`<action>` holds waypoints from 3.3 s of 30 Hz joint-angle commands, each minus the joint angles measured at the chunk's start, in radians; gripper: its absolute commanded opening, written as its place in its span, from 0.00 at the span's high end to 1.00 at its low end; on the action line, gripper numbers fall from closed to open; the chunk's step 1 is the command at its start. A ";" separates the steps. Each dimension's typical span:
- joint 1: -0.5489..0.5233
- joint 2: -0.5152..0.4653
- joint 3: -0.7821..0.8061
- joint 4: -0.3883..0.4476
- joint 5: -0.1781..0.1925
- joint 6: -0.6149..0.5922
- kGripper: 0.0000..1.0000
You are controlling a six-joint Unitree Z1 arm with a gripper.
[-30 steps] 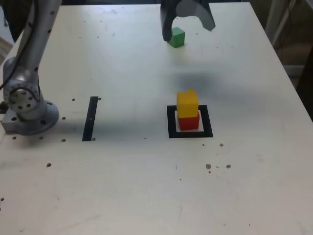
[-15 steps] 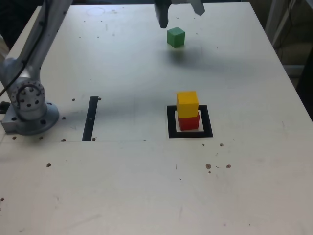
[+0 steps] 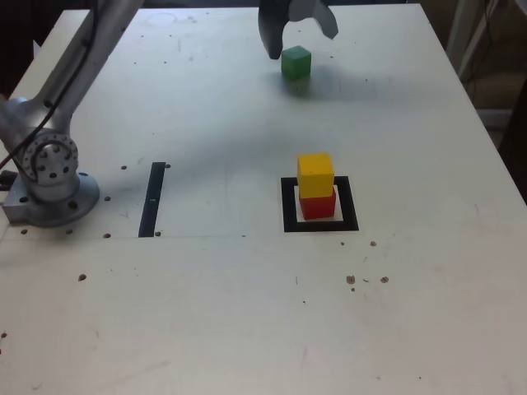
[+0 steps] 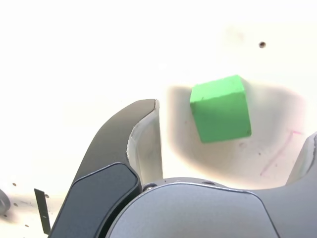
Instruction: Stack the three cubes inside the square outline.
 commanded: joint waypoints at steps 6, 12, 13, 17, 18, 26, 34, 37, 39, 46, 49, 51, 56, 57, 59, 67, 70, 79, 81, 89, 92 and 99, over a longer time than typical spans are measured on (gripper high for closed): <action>0.002 0.049 0.009 -0.010 0.003 0.000 0.02; 0.009 0.051 0.010 -0.029 0.004 0.000 0.11; 0.010 0.051 0.011 -0.033 0.003 -0.001 0.14; 0.010 0.050 0.014 -0.044 -0.001 -0.005 0.28; 0.010 0.049 0.013 -0.047 -0.002 -0.007 0.32; 0.012 0.046 0.011 -0.071 -0.010 -0.009 0.60; 0.013 0.045 0.013 -0.075 -0.024 -0.009 0.67; 0.013 0.044 0.013 -0.075 -0.027 -0.009 0.73; 0.013 0.042 0.014 -0.076 -0.029 -0.009 0.78; 0.015 0.026 0.015 -0.077 -0.044 -0.009 0.85; 0.014 0.009 0.012 -0.068 -0.056 -0.009 0.85; 0.011 -0.004 0.011 -0.060 -0.065 -0.009 0.85; -0.011 -0.037 0.012 -0.030 -0.080 -0.010 0.85; -0.018 -0.044 0.012 -0.023 -0.084 -0.011 0.85; -0.036 -0.064 0.013 -0.008 -0.090 -0.011 0.85; -0.177 -0.215 0.063 0.034 -0.100 -0.032 0.85; -0.246 -0.263 0.091 0.039 -0.107 -0.053 0.85; -0.470 -0.403 0.305 0.036 -0.088 -0.176 0.84; -0.510 -0.430 0.341 0.035 -0.085 -0.195 0.84; -0.700 -0.508 0.436 0.032 -0.117 -0.310 0.84; -0.754 -0.507 0.441 0.029 -0.119 -0.355 0.84; -0.857 -0.480 0.467 0.009 -0.107 -0.479 0.84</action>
